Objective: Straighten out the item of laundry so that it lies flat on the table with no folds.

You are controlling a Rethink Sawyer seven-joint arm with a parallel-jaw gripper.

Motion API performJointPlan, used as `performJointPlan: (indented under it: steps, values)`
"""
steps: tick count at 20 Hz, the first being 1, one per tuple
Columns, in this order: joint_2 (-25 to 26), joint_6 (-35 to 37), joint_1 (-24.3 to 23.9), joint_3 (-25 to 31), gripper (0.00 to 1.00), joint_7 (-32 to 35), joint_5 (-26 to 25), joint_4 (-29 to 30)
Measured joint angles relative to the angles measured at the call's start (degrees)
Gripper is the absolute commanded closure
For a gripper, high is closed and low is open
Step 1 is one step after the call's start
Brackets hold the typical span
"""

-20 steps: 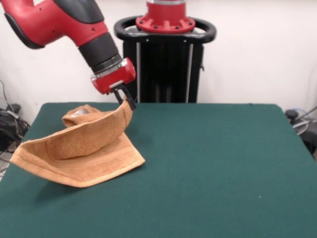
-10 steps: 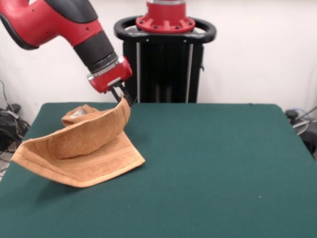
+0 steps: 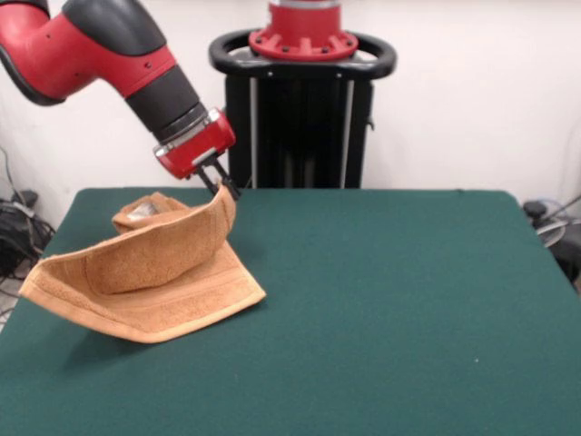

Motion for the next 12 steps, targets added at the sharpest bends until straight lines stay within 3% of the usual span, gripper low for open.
performJointPlan:
  steps: [12]
  values:
    - [2.01,9.67,-0.1,0.82,1.0,-9.07,2.03,-5.63]
